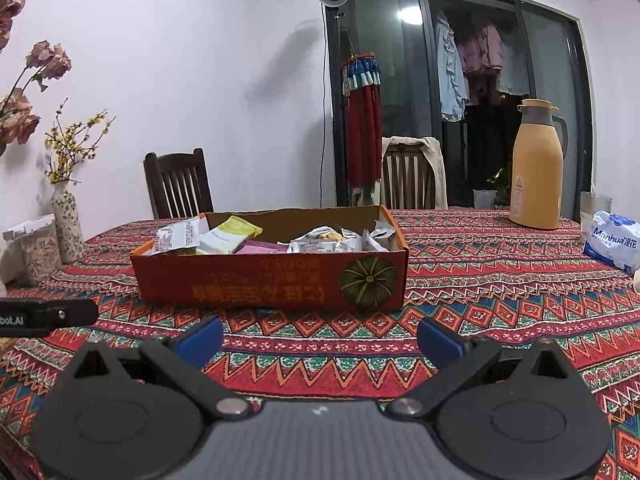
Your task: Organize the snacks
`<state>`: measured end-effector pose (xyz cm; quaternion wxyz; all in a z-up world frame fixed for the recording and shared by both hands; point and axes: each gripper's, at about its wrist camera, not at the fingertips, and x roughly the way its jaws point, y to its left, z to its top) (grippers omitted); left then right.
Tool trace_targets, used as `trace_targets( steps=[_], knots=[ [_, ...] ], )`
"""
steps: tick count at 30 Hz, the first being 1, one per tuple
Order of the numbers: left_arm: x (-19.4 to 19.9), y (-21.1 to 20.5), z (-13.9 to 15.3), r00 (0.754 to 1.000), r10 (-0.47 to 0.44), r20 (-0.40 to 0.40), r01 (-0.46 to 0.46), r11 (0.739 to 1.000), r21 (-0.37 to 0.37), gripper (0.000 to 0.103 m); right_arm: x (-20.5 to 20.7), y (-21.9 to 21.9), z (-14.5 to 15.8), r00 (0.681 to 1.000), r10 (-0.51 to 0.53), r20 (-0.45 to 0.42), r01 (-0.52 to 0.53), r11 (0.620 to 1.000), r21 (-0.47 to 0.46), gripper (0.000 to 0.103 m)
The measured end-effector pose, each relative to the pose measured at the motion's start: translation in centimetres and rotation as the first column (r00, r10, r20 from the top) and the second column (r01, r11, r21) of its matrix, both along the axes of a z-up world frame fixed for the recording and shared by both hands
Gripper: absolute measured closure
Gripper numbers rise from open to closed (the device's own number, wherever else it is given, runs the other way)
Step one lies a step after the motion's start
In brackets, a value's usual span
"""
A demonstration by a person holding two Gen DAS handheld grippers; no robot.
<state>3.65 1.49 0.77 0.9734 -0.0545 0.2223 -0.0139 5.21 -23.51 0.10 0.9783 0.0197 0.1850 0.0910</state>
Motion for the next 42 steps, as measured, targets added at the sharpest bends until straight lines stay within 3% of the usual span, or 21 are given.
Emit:
trace_targets(
  steps=[42],
  knots=[
    [-0.07,-0.03,0.08,1.000,-0.009,0.001,0.009,1.000,-0.004,0.000,0.23,-0.01,-0.33,1.000,-0.001,-0.015,0.001,1.000,-0.002,0.000]
  ],
)
